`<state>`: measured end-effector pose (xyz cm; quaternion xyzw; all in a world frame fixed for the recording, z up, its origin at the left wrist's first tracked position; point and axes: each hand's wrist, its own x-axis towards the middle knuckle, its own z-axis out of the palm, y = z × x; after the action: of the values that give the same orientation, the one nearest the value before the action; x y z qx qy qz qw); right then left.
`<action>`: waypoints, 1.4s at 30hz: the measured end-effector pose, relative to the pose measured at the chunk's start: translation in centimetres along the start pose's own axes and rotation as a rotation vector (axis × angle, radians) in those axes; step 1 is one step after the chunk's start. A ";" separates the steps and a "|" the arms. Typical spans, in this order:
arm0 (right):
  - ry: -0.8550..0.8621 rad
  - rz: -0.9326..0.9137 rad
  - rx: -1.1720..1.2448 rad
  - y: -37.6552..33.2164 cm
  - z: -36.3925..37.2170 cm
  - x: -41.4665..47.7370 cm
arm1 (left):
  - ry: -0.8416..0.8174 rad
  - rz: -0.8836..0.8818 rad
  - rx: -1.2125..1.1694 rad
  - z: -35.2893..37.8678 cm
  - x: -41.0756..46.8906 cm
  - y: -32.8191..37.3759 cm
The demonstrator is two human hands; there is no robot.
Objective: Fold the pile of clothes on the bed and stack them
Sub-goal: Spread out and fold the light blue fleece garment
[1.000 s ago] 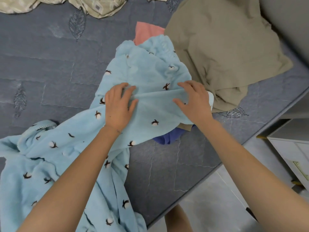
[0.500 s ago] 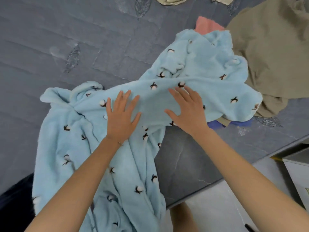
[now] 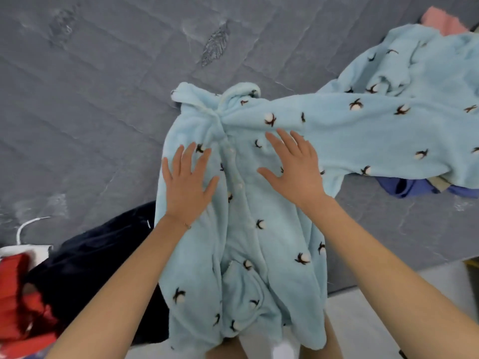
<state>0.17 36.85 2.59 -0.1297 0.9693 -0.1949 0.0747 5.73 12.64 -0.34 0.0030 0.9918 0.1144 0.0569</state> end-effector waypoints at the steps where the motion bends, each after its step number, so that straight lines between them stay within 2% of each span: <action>1: -0.011 -0.007 0.005 -1.0 0.6 0.3 | -0.012 -0.021 0.004 -0.4 -0.3 -1.1; 7: -0.107 -0.085 0.010 -6.3 3.8 2.3 | -0.044 -0.153 -0.019 -1.2 -1.8 -6.8; 10: -0.156 -0.150 0.005 -8.1 5.1 3.5 | -0.194 -0.341 -0.106 -1.4 -2.5 -7.8; 13: -0.277 -0.224 0.005 -9.6 6.0 4.5 | -0.326 -0.480 -0.311 -1.2 -3.4 -8.4; 17: -0.391 -0.420 0.075 -11.0 7.3 5.4 | -0.179 -0.454 -0.613 -1.8 -4.6 -8.6; 23: -0.478 -0.621 0.102 -14.0 7.4 6.4 | -0.097 -0.476 -0.733 -3.4 -4.9 -8.1; 27: -0.526 -0.672 0.080 -15.1 7.6 7.4 | -0.020 -0.498 -0.868 -3.9 -4.8 -8.1; 31: -0.450 -0.688 0.054 -15.2 8.4 8.4 | -0.042 -0.593 -1.016 -3.9 -4.7 -8.2; 34: -0.365 -0.680 0.033 -14.4 8.9 8.4 | -0.174 -0.745 -1.151 -3.6 -5.1 -8.5; 36: -0.346 -0.666 0.069 -13.9 8.6 8.1 | -0.306 -0.756 -1.127 -3.2 -5.4 -8.6; 38: -0.392 -0.658 0.093 -13.4 8.3 7.9 | -0.403 -0.742 -1.107 -3.1 -5.6 -8.6; 42: -0.484 -0.729 0.086 -13.3 7.9 7.3 | -0.584 -0.747 -1.255 -3.6 -6.0 -7.8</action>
<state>-2.26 20.11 -0.05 -0.5018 0.8060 -0.2126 0.2312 11.35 4.13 2.09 -0.3333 0.6222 0.6209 0.3408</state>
